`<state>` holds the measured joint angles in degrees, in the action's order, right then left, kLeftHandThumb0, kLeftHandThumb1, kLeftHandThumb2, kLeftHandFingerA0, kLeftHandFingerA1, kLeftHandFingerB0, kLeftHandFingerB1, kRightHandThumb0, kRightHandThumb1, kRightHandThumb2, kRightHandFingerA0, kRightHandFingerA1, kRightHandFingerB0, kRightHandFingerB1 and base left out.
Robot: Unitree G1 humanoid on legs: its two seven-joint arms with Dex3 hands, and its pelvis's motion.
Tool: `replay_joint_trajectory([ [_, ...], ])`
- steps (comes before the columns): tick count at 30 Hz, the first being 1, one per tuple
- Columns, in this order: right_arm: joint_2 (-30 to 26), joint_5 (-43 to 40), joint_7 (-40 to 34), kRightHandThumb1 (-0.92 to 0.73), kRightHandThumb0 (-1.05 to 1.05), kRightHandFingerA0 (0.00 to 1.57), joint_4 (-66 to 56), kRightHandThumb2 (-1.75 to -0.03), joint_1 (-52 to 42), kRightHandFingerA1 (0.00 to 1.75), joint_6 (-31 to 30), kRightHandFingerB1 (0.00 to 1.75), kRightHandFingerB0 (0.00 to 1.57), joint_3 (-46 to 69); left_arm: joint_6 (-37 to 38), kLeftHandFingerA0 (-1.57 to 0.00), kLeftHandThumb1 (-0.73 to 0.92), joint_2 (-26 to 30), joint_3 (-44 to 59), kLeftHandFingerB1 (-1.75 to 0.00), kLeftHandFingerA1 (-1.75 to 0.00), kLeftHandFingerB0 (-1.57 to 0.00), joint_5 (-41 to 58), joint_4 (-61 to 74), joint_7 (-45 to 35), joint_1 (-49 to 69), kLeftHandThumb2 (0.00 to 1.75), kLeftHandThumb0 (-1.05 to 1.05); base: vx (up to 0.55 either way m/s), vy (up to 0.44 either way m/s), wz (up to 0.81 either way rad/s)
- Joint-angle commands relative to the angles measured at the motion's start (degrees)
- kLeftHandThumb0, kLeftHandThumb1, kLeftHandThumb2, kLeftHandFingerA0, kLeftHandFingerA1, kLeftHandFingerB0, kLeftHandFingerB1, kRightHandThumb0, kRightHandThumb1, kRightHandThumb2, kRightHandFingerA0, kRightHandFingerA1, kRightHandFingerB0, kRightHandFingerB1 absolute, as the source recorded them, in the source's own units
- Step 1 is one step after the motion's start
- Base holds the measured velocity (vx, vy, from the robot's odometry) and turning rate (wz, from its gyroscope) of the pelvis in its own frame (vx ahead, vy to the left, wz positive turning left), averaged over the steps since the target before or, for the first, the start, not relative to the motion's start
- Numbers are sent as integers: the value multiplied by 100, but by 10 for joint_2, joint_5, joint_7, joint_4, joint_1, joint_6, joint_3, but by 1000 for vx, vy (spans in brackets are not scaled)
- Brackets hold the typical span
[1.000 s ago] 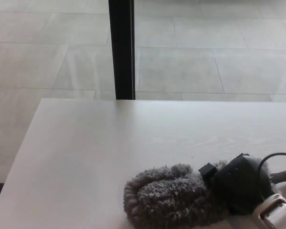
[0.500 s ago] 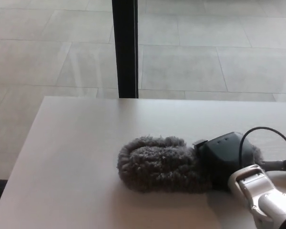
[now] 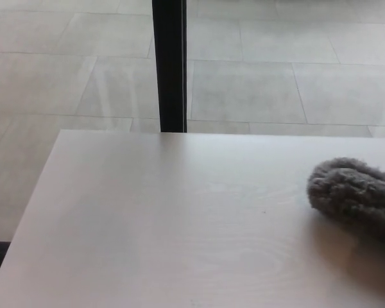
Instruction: The robot uses its right hand to pick up the duster kept in the middle of the desk and use it to wipe the desk by swiping its surface twice
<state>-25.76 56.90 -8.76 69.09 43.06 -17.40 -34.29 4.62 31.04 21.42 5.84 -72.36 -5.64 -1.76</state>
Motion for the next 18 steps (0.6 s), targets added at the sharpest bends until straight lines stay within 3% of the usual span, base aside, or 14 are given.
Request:
replay_joint_trajectory([
  [1, -12, -27, 36, -57, -46, 82, 34, -62, -34, 154, -24, 77, 62, 4, 14, -86, 22, 1, -6, -130, -138, -70, 0, 10, 1, 11, 175, -85, 0, 0, 0],
  [3, -7, -27, 42, -57, -44, 86, 42, -57, -33, 150, -33, 72, 64, -1, 15, -88, 22, 1, -2, -129, -137, -71, 4, 15, 0, 15, 175, -79, 0, 0, 0],
  [4, -5, -28, 42, -57, -43, 86, 44, -57, -34, 153, -37, 80, 63, -2, 17, -90, 20, 2, -4, -130, -139, -71, 3, 17, -1, 16, 175, -81, 0, 0, 0],
  [5, -1, -32, 43, -54, -43, 84, 45, -60, -34, 157, -40, 89, 63, -1, 19, -90, 42, 3, -8, -130, -135, -80, -2, 19, -1, 18, 170, -76, 0, 0, 0],
  [6, 2, -36, 47, -54, -43, 82, 44, -60, -34, 159, -43, 88, 61, 1, 16, -90, 20, 3, -7, -128, -136, -72, 0, 19, -1, 17, 175, -82, 0, 0, 0],
  [8, 6, -43, 40, -58, -46, 84, 40, -57, -38, 159, -49, 93, 62, 7, 24, -88, 22, 4, -9, -129, -137, -72, -1, 23, -8, 22, 175, -86, 0, 0, 0],
  [9, 7, -48, 44, -62, -46, 82, 38, -58, -39, 153, -49, 88, 62, 10, 20, -86, 22, 3, -6, -127, -135, -71, 2, 23, -9, 21, 175, -85, 0, 0, 0],
  [10, 9, -49, 54, -60, -47, 78, 39, -65, -39, 156, -45, 84, 60, 9, 20, -91, 46, 3, -6, -128, -134, -82, 3, 25, -7, 22, 168, -74, 0, 0, 0],
  [11, 10, -59, 48, -60, -43, 81, 34, -59, -43, 157, -40, 82, 61, 18, 21, -87, 24, 3, -4, -129, -137, -71, 5, 23, -11, 22, 175, -86, 0, 0, 0],
  [12, 11, -60, 42, -59, -43, 83, 31, -59, -45, 155, -38, 77, 63, 19, 20, -95, 43, 3, -4, -133, -139, -84, 6, 24, -12, 22, 171, -79, 0, 0, 0],
  [13, 11, -60, 34, -59, -43, 83, 28, -59, -47, 155, -35, 77, 63, 20, 19, -95, 43, 3, -3, -133, -139, -84, 7, 27, -13, 22, 171, -79, 0, 0, 0],
  [14, 15, -73, 32, -62, -43, 81, 17, -58, -50, 159, -24, 80, 57, 31, 12, -92, 20, 3, 0, -131, -139, -73, 10, 27, -12, 19, 175, -80, 0, 0, 0],
  [17, 25, -86, 14, -68, -42, 77, 10, -63, -50, 146, -11, 68, 58, 46, 13, -88, 19, 2, 0, -130, -139, -72, 9, 25, -13, 19, 175, -82, 0, 0, 0],
  [18, 28, -92, 12, -69, -40, 74, -2, -66, -48, 158, 3, 83, 56, 52, 25, -89, 40, 3, -3, -129, -135, -81, 4, 22, -13, 22, 168, -80, 0, 0, 0],
])
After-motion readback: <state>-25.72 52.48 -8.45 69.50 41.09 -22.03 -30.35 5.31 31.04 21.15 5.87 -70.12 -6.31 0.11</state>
